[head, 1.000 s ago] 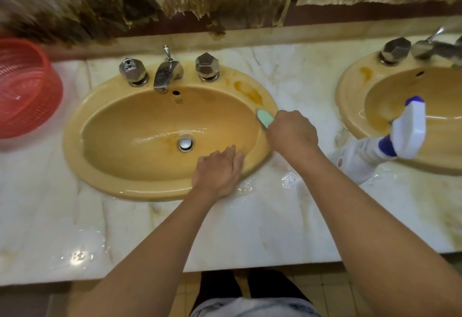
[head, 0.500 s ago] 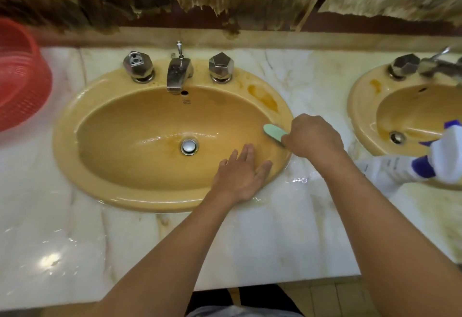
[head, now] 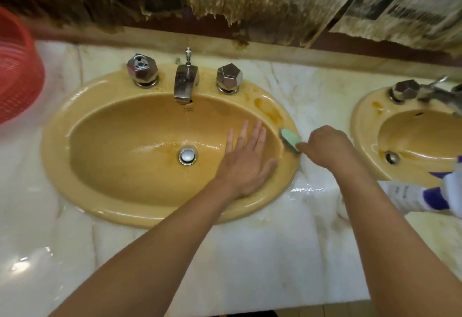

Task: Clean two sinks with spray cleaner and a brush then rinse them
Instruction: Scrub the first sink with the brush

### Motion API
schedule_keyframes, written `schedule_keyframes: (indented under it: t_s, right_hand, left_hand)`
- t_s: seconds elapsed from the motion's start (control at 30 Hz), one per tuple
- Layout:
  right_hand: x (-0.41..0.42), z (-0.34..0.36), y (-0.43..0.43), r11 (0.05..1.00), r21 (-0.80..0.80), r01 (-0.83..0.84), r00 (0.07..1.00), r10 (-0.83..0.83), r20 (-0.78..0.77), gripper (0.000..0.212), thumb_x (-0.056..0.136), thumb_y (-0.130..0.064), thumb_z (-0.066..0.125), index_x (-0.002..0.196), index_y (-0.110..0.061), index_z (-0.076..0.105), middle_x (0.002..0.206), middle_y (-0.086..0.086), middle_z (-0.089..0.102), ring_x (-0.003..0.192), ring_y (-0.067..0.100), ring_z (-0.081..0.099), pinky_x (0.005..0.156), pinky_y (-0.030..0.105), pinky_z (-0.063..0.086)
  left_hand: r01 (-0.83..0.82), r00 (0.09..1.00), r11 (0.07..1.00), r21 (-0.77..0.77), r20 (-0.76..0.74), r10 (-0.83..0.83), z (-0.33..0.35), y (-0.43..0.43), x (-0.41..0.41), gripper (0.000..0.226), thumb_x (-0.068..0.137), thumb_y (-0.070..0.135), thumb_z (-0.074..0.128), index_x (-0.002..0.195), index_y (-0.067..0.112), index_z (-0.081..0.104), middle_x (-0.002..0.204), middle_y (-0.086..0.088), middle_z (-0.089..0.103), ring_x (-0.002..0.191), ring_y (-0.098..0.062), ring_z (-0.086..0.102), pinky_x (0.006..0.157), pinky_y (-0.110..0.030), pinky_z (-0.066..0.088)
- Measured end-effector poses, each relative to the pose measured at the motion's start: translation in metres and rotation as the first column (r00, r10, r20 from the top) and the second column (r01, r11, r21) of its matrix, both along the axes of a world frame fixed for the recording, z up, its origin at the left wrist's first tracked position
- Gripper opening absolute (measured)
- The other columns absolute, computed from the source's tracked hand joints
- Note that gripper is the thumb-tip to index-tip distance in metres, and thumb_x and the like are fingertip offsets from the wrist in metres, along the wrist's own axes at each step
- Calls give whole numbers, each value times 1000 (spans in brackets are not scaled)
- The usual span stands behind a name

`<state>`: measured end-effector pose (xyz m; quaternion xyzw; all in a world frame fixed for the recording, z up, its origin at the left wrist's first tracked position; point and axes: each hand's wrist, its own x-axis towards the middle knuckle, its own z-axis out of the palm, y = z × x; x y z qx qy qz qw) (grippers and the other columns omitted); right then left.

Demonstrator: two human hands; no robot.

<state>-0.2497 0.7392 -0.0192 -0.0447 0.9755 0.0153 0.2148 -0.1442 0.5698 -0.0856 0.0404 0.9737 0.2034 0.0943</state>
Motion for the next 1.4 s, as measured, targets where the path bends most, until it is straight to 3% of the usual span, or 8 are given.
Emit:
schedule_keyframes:
  t_s: [0.1, 0.33, 0.47, 0.63, 0.8, 1.1, 1.23, 1.4]
  right_hand:
    - [-10, -3, -22, 992, -109, 57, 990, -70, -122, 40, 91, -51, 50, 72, -16, 43, 75, 3, 44, 59, 18, 38, 52, 29, 28]
    - [-36, -4, -73, 966, -258, 20, 996, -43, -84, 29, 86, -40, 62, 86, -11, 57, 83, 4, 54, 79, 28, 58, 52, 28, 35]
    - [-41, -2, -62, 944, -282, 168, 967, -214, -141, 26, 88, -35, 62, 79, -13, 51, 80, 3, 53, 74, 27, 54, 55, 29, 35]
    - [-50, -1, -106, 954, -296, 46, 997, -63, -50, 34, 88, -36, 62, 70, -10, 47, 78, 5, 53, 62, 18, 48, 49, 28, 31]
    - [-63, 3, -117, 919, -362, 160, 980, -191, -53, 24, 91, -27, 61, 81, -11, 45, 80, 3, 49, 75, 25, 52, 57, 28, 38]
    - [-90, 1, -143, 921, -384, 67, 995, -87, -37, 28, 93, -33, 62, 90, -7, 56, 92, 9, 60, 79, 25, 54, 48, 27, 32]
    - [-99, 16, -130, 958, -287, 16, 998, -33, -53, 29, 92, -32, 62, 93, -4, 58, 93, 9, 59, 90, 28, 61, 62, 29, 43]
    - [-79, 3, -79, 929, -308, 203, 969, -235, -71, 30, 87, -31, 64, 73, -12, 45, 78, 6, 54, 62, 18, 49, 46, 27, 31]
  left_hand:
    - [-37, 989, 977, -211, -150, 5, 16, -35, -28, 74, 105, 54, 17, 161, 12, -6, 168, -6, -17, 153, -30, -21, 123, -57, -8]
    - [-239, 949, 863, -446, -295, 111, 65, -125, -87, 70, 103, 53, 21, 161, 13, 16, 170, -10, 6, 156, -33, 0, 124, -58, 0]
    - [-273, 959, 866, -420, -194, 208, 69, -144, -97, 74, 103, 56, 17, 161, 11, 9, 169, -11, 2, 155, -36, -4, 125, -55, -4]
    - [-167, 981, 897, -410, -159, 110, 66, -143, -96, 67, 105, 50, 18, 161, 14, 11, 170, -6, 4, 156, -31, -6, 124, -56, -6]
    - [-70, 991, 928, -366, -128, 25, 68, -144, -97, 63, 106, 43, 24, 162, 15, 12, 170, -6, 7, 156, -26, -4, 127, -46, -4]
    - [-58, 994, 970, -234, -108, 33, 77, -142, -95, 60, 107, 33, 29, 162, 13, 14, 169, -5, 8, 156, -23, -2, 122, -33, -9]
    - [-54, 994, 974, -219, -109, 31, 75, -144, -97, 60, 105, 30, 30, 161, 12, 17, 169, -6, 11, 157, -23, -1, 123, -33, -7]
    - [-43, 995, 973, -226, -94, 23, 73, -144, -97, 61, 104, 30, 32, 161, 11, 18, 169, -6, 13, 157, -22, 1, 126, -36, -3]
